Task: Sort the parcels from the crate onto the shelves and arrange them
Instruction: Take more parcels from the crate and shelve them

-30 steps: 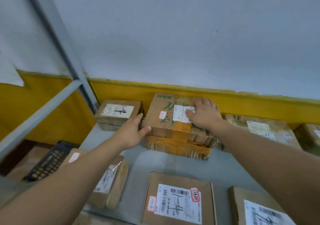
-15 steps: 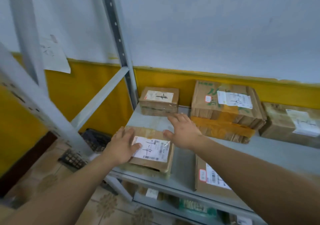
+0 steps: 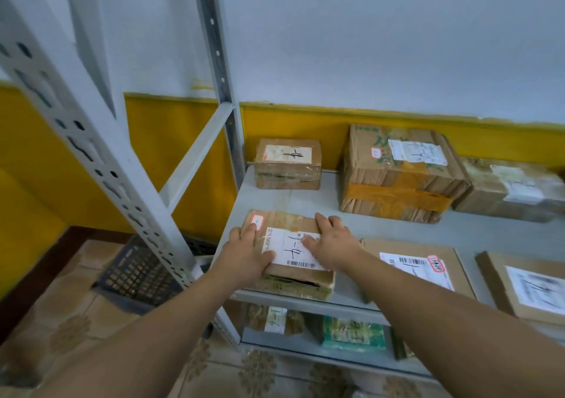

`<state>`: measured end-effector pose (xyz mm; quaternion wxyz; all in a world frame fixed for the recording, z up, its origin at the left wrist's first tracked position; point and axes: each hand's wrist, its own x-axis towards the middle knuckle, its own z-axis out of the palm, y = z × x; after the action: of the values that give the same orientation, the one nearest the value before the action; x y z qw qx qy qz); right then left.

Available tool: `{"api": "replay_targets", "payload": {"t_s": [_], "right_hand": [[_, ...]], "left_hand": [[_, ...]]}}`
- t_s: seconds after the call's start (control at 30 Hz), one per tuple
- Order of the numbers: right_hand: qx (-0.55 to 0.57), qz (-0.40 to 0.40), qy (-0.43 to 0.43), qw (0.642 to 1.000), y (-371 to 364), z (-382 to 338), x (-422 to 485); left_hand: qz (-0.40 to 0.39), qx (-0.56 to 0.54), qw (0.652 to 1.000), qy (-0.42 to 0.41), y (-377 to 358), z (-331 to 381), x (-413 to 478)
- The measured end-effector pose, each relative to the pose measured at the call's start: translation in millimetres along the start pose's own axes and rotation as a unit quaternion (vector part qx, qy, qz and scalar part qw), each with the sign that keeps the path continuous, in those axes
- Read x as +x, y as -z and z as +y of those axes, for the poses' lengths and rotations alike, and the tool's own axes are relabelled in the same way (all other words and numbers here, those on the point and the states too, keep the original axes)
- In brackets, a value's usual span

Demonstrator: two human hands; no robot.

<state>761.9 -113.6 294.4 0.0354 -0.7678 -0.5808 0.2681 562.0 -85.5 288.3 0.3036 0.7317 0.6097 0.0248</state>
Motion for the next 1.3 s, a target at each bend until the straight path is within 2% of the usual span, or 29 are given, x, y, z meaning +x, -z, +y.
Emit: {"api": "replay_targets", "payload": {"t_s": [0.3, 0.4, 0.57, 0.7, 0.9, 0.97, 1.1, 1.3], "right_hand": [[0.011, 0.012, -0.002, 1.000, 1, -7, 17], [-0.019, 0.006, 0.007, 1.000, 9, -7, 29], [-0.039, 0.036, 0.030, 0.998, 37, -16, 61], [-0.032, 0.063, 0.055, 0.996, 61, -27, 99], [-0.145, 0.114, 0.081, 0.979, 88, -42, 164], [-0.170, 0.099, 0.084, 0.977, 90, -45, 184], [-0.134, 0.006, 0.080, 0.988, 78, -37, 208], [-0.172, 0.020, 0.094, 0.980, 66, -29, 206]], "left_hand": [[0.027, 0.003, 0.999, -0.019, 7, 5, 10], [0.020, 0.021, 1.000, -0.002, 7, 5, 19], [0.061, 0.111, 0.992, -0.028, 12, 11, 42], [0.027, 0.142, 0.989, -0.032, 8, 20, 61], [0.016, 0.125, 0.992, -0.019, 0, 13, 70], [0.016, 0.124, 0.992, -0.011, -2, 14, 69], [0.016, 0.117, 0.993, -0.004, -1, 14, 69], [0.012, 0.105, 0.994, 0.001, -2, 14, 69]]}}
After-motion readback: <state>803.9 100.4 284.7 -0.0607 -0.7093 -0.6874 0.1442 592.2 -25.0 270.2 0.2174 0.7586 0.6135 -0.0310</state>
